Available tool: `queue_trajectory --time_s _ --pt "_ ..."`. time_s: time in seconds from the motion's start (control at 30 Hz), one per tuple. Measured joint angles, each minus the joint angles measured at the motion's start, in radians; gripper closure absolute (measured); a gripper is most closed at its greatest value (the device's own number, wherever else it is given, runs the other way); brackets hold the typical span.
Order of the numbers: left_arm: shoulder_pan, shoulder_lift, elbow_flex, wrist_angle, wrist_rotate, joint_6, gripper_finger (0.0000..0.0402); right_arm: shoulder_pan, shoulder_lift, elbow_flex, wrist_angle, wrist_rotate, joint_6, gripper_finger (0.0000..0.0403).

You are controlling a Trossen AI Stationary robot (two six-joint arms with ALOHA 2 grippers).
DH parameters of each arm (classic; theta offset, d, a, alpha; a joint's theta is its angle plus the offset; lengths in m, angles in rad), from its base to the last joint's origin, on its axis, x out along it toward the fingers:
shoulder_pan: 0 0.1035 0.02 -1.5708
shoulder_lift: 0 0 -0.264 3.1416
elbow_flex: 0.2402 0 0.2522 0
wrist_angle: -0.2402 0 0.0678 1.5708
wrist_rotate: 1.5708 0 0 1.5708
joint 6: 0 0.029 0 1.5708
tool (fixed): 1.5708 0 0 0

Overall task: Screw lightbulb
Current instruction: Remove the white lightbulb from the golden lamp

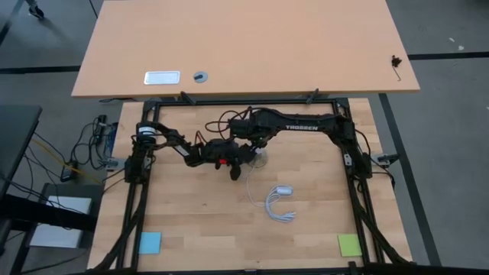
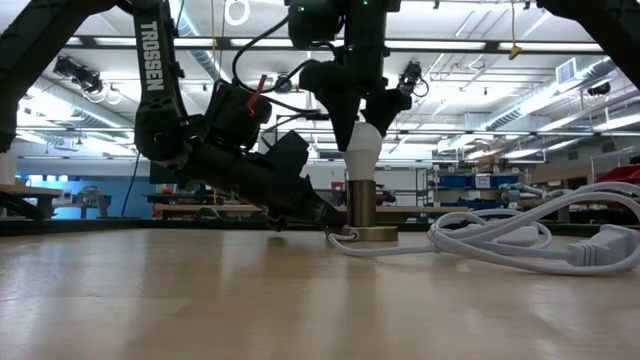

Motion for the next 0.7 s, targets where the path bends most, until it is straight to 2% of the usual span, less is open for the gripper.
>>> queue_trajectory --time_s 0.17,0.3,0.57,0.7 --pt "0.000 0.000 0.000 0.000 0.000 0.000 0.0401 0.000 0.000 0.000 -0.009 -0.003 -0.174 0.0128" --pt "0.000 0.000 0.000 -0.001 0.006 0.000 0.0401 -0.001 0.000 0.001 -0.019 -0.009 -0.374 0.0136" --pt "0.000 0.000 0.000 -0.001 0.006 0.000 0.0401 -0.002 0.000 0.001 -0.032 -0.011 -0.936 0.0128" --pt "0.000 0.000 0.000 0.000 0.006 0.003 0.0401 -0.002 0.000 0.006 -0.038 -0.007 -0.981 0.0123"
